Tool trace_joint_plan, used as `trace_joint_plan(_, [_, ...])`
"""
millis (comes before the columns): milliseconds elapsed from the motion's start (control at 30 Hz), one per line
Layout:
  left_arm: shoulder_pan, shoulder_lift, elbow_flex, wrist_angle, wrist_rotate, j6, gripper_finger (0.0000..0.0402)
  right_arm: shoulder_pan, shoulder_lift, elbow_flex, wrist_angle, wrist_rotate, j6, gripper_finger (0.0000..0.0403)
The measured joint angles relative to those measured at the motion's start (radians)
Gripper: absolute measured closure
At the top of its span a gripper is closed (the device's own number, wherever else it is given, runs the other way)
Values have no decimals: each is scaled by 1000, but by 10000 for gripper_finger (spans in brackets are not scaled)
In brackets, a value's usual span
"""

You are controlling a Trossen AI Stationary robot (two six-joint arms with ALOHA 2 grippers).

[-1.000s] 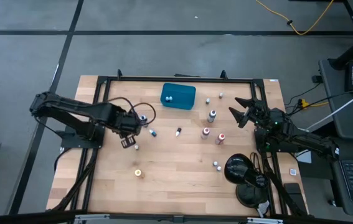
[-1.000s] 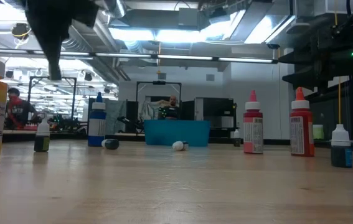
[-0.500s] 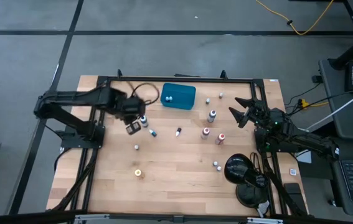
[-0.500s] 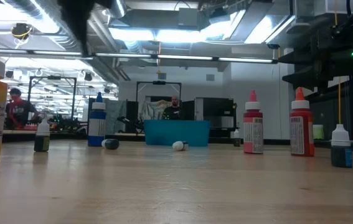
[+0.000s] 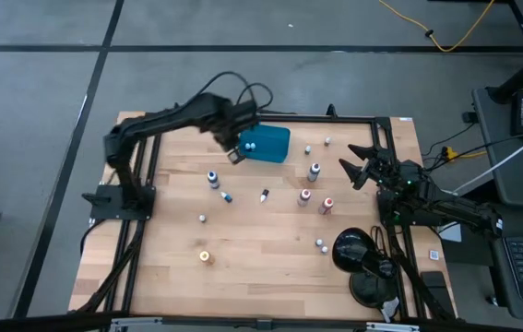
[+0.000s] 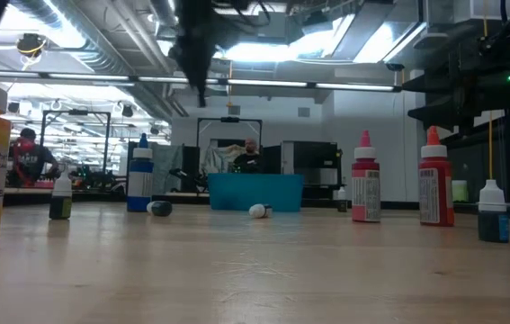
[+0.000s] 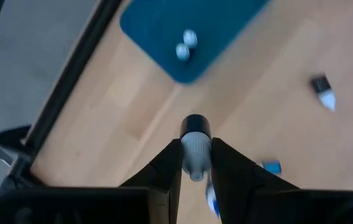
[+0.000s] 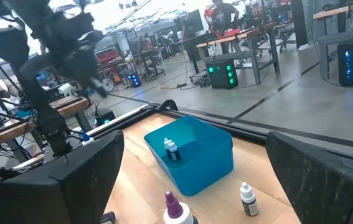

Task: Pick & Place food coloring
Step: Put the small black food coloring bottle into the blue bin

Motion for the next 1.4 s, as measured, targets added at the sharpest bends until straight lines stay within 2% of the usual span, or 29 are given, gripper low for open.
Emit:
trace_joint_plan(200, [72, 178, 183, 1, 3, 46, 334, 0, 0, 0, 0, 0, 0, 11])
trace_joint_plan(367, [116, 292, 251, 25, 41, 62, 334, 0, 0, 0, 0, 0, 0, 11])
trace_joint_plan(667, [150, 406, 252, 85, 54, 96, 334, 0, 0, 0, 0, 0, 0, 11])
trace_joint_plan(933, [154, 459, 251, 115, 1, 122, 334, 0, 0, 0, 0, 0, 0, 11])
trace_joint_plan(1167, [165, 501, 251, 126, 4, 124, 334, 0, 0, 0, 0, 0, 0, 11])
trace_joint_plan(1400, [168, 521, 223, 161, 61, 111, 334, 0, 0, 0, 0, 0, 0, 11])
